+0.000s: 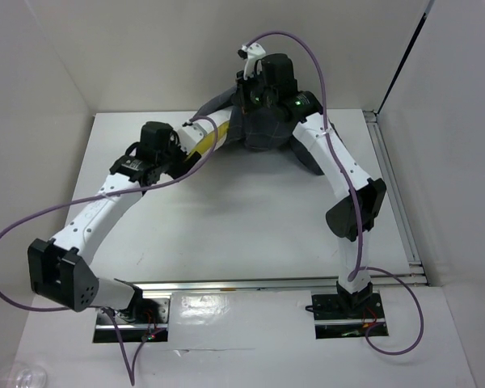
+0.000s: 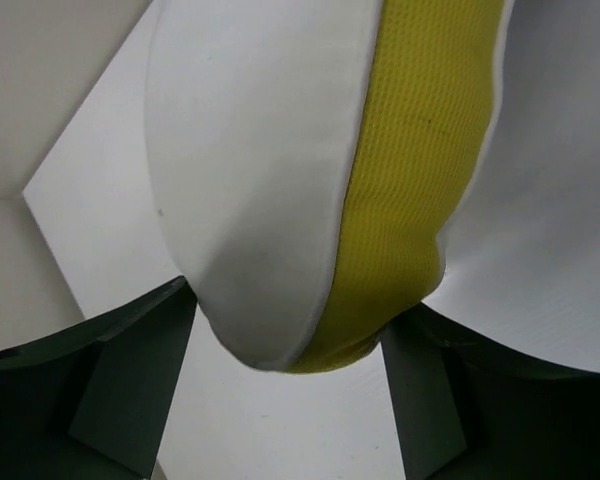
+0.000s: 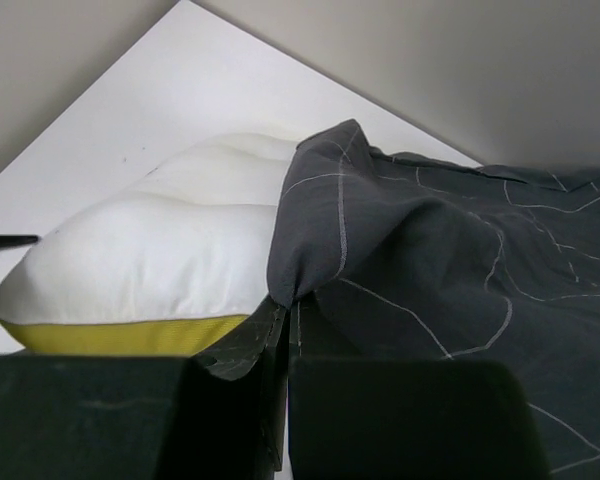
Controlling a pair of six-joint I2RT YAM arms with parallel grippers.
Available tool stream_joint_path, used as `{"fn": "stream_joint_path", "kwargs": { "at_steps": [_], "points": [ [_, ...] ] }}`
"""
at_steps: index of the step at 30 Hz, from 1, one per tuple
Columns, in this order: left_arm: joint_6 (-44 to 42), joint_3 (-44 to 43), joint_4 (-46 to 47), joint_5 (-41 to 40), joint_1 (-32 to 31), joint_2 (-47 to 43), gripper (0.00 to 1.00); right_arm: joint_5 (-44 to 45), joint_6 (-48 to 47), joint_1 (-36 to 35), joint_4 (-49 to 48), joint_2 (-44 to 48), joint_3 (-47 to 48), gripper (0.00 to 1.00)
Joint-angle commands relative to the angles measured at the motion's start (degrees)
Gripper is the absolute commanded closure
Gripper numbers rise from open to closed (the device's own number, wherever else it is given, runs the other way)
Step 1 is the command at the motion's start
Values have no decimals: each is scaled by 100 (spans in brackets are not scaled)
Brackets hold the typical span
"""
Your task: Put the pillow into the pillowcase
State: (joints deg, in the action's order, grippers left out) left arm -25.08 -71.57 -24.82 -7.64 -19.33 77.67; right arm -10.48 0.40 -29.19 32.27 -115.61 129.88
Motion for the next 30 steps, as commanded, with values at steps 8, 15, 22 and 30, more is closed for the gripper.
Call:
{"fn": "stream_joint_path", "kwargs": {
  "at_steps": [8, 15, 22, 30],
  "points": [
    [644, -692, 610, 1212, 167, 1294, 97, -507, 118, 80, -300, 461, 265, 100],
    [1329, -1534, 680, 1686, 246, 1444, 100, -947, 285, -245, -81, 338, 265, 100],
    [1989, -2545, 381, 1968, 185, 1506, 100, -1404, 461, -640, 34, -110, 765, 100],
    [2314, -2871, 276, 2082, 79, 1506, 100, -1518, 575, -922, -239, -392, 1258, 100]
  ]
}}
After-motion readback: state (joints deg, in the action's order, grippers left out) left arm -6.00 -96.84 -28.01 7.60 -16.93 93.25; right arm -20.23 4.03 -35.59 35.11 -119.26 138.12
